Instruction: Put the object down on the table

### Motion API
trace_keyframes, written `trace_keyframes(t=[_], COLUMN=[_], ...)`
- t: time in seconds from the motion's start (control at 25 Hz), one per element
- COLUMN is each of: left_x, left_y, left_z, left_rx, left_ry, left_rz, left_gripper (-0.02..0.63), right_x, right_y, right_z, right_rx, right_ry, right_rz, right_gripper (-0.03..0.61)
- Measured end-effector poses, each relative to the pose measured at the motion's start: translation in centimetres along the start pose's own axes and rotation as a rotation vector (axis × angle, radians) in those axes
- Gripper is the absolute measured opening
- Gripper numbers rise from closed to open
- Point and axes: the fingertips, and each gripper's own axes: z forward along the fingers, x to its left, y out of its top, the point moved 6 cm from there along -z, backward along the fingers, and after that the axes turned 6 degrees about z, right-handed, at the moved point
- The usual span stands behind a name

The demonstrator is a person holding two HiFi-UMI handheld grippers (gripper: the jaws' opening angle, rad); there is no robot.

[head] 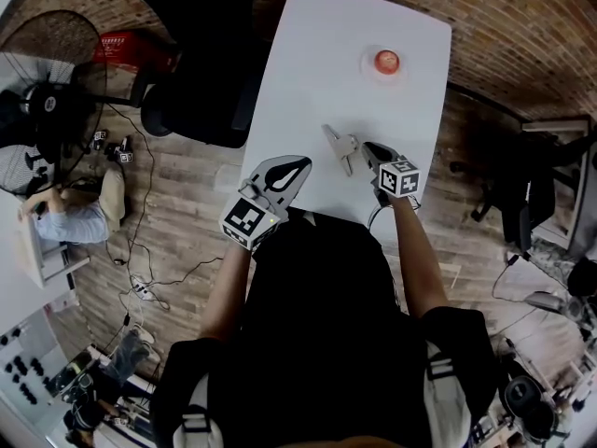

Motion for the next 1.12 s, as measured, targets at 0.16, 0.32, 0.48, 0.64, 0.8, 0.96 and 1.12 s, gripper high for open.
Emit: trace_keyframes(t=[0.16,0.32,0.48,0.64,0.8,0.96,1.12], left_x=[0.0,0.1,-0.1,0.0,0.0,0.0,-0.1], left_y=[0.2,0.3,0.2,0.3,0.3,0.1,0.0], left_z=[-0.2,-0.3,-0.2,-0.4,-0.6,-0.6,-0.4], left_rx=[-0.005,-0.005,-0.006,-0.004,-0.009,-0.012,-0.018], left_ry=[-0.006,-0.019,-0.028,-0.045,-0.062,-0.090,-0.114], left_rz=[0.002,0.013,0.014,0.020,0.019,0.024,0.026], left_gripper=[0.020,0.021,0.021,0.021,0.021,0.021,0.021], right_x=[0.1,0.4,0.7,1.4,2.2,3.1,4.0], right_y=[0.2,0.5,0.6,0.8,0.8,0.9,1.2], right_z=[-1.0,-1.6,-2.3,-2.9,-3.8,-4.7,-5.7], right_rx=[-0.030,-0.051,-0.072,-0.093,-0.115,-0.148,-0.175], right_ry=[-0.009,-0.016,-0.025,-0.033,-0.051,-0.064,-0.076], right_rz=[0.010,0.013,0.009,-0.003,-0.017,-0.022,-0.043], right_gripper=[-0.002,-0.002,-0.002,-0.002,-0.003,-0.003,-0.003])
